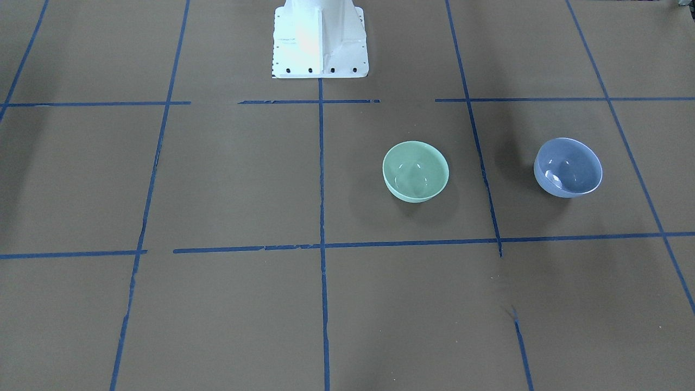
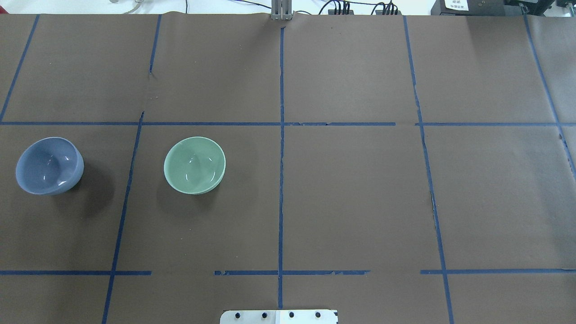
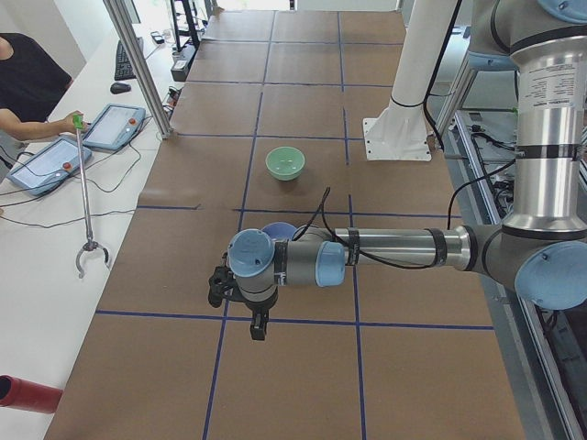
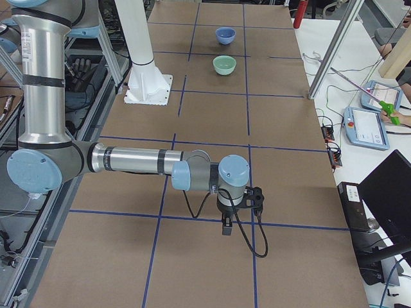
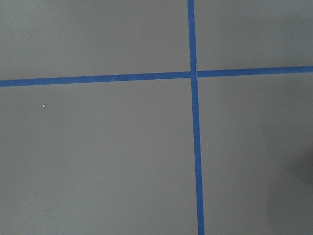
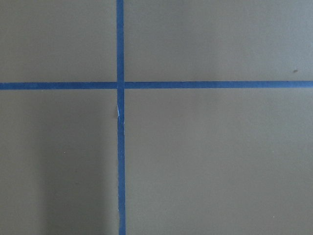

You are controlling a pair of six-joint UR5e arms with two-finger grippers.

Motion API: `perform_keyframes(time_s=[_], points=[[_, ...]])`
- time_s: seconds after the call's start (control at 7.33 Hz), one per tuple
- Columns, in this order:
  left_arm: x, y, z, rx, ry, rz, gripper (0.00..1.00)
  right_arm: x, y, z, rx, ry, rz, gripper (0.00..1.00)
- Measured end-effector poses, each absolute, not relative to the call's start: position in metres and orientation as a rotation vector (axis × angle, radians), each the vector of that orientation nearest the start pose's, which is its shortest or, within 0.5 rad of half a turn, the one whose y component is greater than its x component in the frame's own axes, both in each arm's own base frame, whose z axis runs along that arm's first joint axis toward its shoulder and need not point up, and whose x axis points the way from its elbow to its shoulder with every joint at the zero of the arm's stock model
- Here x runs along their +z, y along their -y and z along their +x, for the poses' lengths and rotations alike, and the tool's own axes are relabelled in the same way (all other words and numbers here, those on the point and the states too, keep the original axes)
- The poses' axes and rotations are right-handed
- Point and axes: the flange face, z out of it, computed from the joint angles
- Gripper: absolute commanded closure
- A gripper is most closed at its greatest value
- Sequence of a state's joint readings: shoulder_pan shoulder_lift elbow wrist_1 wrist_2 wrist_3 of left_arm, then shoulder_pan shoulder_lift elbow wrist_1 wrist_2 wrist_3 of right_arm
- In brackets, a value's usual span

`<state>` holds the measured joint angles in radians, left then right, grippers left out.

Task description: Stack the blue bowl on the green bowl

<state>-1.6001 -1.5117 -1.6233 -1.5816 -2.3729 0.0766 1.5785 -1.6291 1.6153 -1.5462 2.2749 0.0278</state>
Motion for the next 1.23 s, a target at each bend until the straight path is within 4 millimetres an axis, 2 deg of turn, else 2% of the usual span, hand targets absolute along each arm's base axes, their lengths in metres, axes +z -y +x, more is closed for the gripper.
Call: perform_keyframes(time_s=[0.55,0.82,0.95,1.09,1.23], points=[[0.64,0.475,-0.076,0.068,-0.796,0.088,0.0,0.667,0.467,0.072,0.03,0.704,0.002,0.0],[0.604,0.477,-0.075,0.064,-0.793,0.143,0.0,0.667,0.467,0.072,0.03,0.704,0.002,0.0],[0.583,0.476,-0.068,0.038,-0.798,0.155,0.0,0.667,0.467,0.072,0.03,0.704,0.003,0.0],[0.57,0.475,-0.052,0.017,-0.807,0.149,0.0,0.667,0.467,0.072,0.03,0.705,0.003,0.0],[0.567,0.471,-0.034,0.001,-0.816,0.144,0.0,0.667,0.467,0.072,0.03,0.705,0.003,0.0]])
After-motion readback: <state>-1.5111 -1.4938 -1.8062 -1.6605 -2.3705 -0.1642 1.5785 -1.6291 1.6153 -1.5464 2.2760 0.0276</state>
